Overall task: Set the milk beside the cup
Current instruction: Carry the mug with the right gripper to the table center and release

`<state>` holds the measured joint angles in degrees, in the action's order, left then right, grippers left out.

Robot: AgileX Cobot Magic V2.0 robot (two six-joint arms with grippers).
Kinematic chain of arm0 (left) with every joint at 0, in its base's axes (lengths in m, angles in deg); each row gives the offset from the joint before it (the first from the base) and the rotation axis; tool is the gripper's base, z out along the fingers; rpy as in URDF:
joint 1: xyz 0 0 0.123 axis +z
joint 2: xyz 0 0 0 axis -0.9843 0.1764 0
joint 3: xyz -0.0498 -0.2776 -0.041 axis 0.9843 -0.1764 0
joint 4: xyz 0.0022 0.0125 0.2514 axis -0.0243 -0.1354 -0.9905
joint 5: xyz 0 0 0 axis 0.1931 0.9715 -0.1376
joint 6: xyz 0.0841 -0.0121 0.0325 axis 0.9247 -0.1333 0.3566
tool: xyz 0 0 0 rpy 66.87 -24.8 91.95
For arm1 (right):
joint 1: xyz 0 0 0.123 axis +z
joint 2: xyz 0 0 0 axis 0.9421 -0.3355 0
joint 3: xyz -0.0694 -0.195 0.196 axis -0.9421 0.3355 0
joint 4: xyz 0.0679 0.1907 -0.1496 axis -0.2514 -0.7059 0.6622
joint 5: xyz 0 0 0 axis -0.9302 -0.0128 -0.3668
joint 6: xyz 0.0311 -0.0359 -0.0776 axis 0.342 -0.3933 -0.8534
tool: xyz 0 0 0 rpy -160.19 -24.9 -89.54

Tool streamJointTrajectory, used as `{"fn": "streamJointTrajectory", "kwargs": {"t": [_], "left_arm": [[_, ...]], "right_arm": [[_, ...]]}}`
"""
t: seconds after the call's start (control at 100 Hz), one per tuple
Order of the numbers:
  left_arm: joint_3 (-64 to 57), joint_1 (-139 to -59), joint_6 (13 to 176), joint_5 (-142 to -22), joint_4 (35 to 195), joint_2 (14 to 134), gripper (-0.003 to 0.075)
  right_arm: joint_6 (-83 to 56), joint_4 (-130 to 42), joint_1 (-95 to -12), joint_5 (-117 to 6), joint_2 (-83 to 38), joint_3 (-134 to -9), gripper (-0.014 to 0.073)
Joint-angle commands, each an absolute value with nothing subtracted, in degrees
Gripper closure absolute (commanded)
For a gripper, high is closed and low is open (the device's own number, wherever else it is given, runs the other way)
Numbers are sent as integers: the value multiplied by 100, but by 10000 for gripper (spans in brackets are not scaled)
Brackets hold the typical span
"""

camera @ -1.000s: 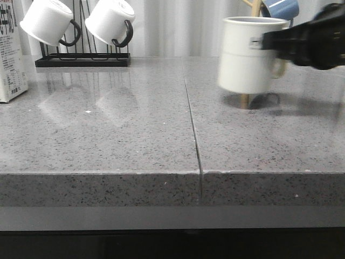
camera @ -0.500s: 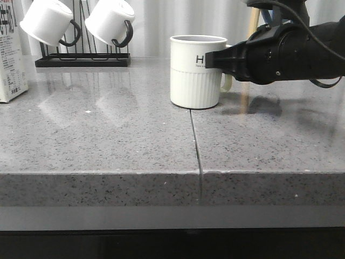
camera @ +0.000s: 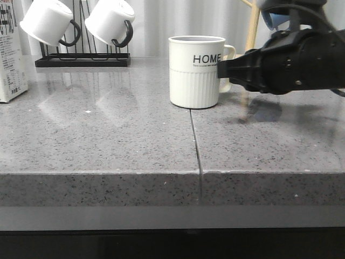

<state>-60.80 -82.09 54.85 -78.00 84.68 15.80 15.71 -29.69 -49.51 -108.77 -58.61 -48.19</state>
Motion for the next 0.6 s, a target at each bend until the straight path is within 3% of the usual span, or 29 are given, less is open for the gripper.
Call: {"fn": "streamJointTrajectory", "kwargs": {"t": [0.0,0.12,0.34,0.59], "left_arm": [[-6335,-8194,5485,-7378,8485,1412,741],[-6335,-8194,5485,-7378,8485,1412,741],[-6335,-8194,5485,-7378,8485,1412,741],[-6335,-8194,5485,-7378,8485,1412,741]], "right_arm": [[1565,-2931,-4950,-11422,-5276,-4611,389],[1565,-2931,-4950,-11422,-4630,-4038,431],[1565,-2931,-4950,-11133,-3102,-2981,664],[1565,-2931,-4950,-10880,-1329,-1998,661]]}}
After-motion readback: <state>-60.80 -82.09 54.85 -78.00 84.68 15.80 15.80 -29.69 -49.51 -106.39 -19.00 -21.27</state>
